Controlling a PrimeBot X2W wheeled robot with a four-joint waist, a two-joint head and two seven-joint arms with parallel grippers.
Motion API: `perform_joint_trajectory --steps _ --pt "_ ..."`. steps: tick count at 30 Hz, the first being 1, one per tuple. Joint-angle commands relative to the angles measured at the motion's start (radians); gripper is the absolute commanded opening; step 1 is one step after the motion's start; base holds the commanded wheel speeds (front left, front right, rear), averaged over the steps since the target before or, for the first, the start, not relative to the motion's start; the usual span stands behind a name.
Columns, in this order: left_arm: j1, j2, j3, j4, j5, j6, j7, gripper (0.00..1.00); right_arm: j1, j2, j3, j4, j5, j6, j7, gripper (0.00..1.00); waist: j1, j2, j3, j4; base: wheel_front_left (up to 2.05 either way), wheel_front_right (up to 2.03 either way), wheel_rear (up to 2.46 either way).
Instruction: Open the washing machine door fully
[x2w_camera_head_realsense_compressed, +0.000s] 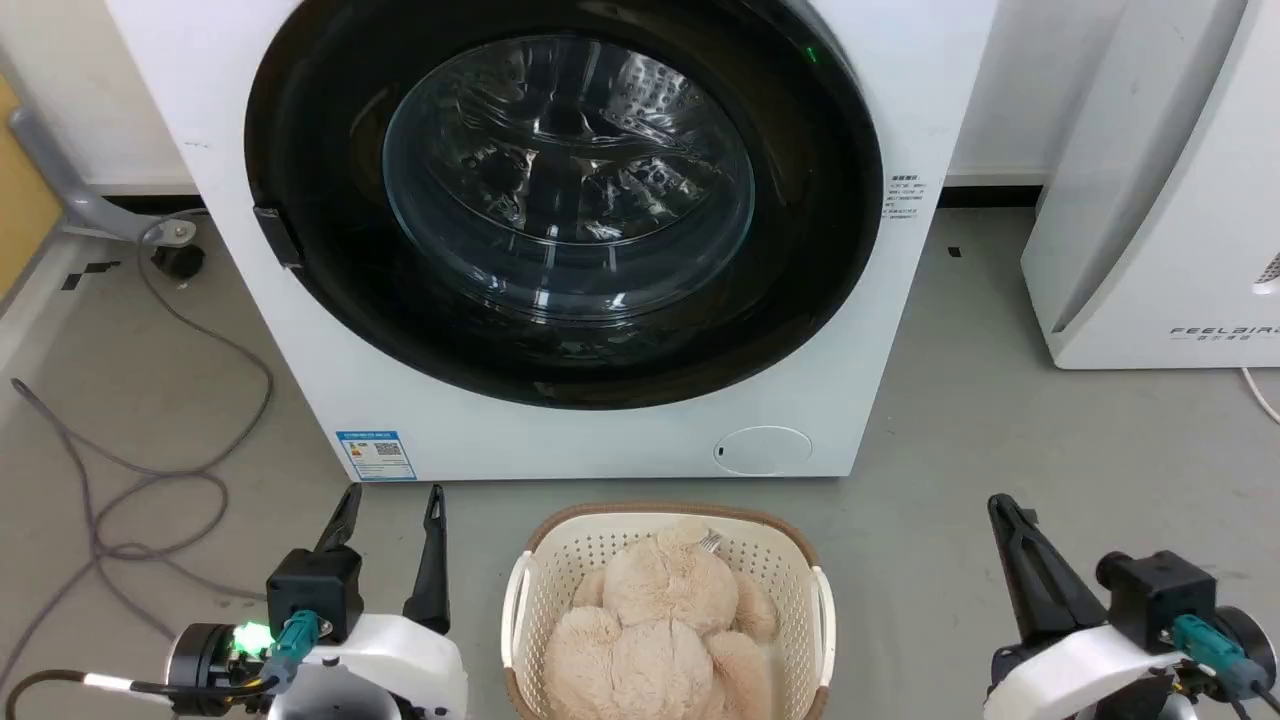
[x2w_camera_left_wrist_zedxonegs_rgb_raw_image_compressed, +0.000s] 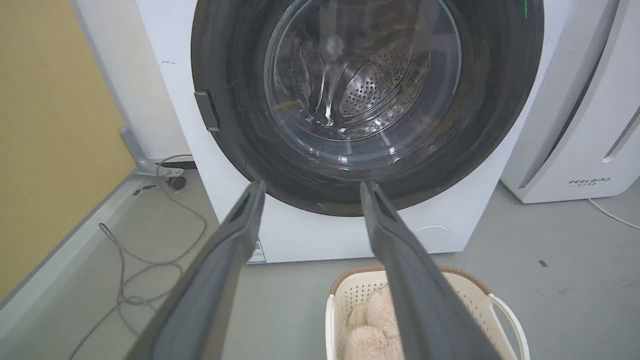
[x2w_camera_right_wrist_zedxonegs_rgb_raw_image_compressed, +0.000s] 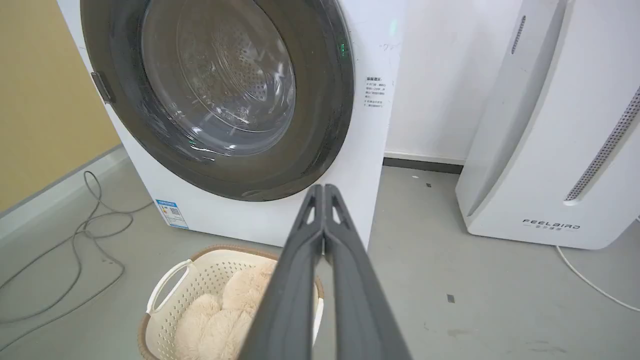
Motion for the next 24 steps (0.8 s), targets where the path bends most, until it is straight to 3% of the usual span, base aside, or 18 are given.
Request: perform_joint_trajectory --steps 1,24 --pt "-0.010 0.000 -0.005 0.004 -0.011 0.000 -0.009 1.00 0.002 0.001 -0.003 0.005 0.022 0.000 -0.008 0.00 0.0000 0.0000 0.000 0.000 0.00 0.00 0.00" --pt "-0.035 0.000 -0.047 0.031 -0.052 0.006 -0.057 1.00 -0.039 0.001 -0.043 0.039 0.514 0.000 -0.056 0.00 0.0000 0.0000 0.017 -0.001 0.00 0.00 0.00"
